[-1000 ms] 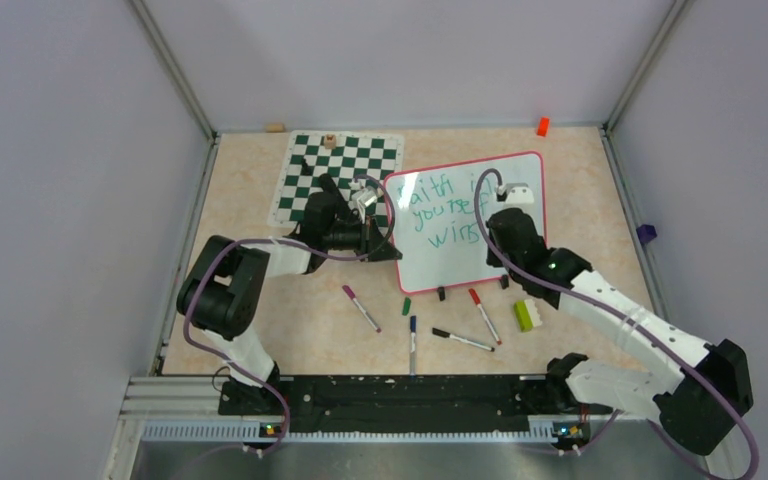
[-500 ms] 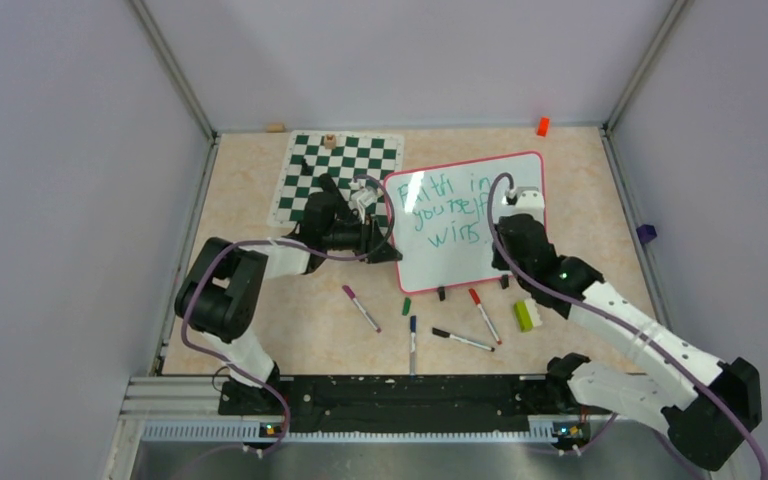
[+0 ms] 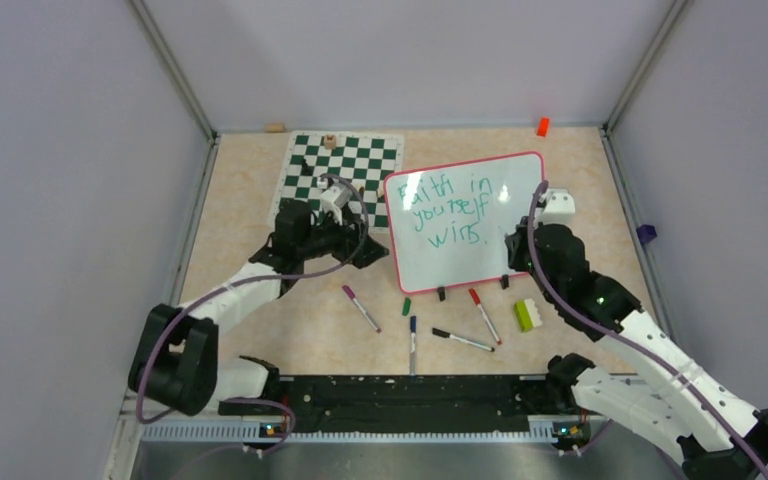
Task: Write a sentence on the whiteboard
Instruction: Close the whiteboard marker at the center of the board.
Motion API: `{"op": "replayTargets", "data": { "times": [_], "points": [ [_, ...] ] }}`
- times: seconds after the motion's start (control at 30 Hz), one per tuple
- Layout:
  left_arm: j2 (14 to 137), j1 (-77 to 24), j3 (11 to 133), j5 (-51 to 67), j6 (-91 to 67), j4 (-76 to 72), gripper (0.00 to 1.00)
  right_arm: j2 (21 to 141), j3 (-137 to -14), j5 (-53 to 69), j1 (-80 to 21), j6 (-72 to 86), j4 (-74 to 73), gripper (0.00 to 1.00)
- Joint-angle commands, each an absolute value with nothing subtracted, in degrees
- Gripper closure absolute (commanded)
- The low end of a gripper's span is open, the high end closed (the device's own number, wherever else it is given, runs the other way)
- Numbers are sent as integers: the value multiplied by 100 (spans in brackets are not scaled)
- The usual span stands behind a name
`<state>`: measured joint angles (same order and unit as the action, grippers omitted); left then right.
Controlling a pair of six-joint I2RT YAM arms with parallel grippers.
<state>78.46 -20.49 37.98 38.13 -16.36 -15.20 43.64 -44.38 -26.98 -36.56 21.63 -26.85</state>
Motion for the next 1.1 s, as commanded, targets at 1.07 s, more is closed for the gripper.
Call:
{"op": "replayTargets", "data": {
  "times": [1.07],
  "points": [
    [6932, -5818, 3995, -1976, -4397, 1249, 36, 3535, -5018, -2423, -3595, 2251, -3260, 100]
  ]
}}
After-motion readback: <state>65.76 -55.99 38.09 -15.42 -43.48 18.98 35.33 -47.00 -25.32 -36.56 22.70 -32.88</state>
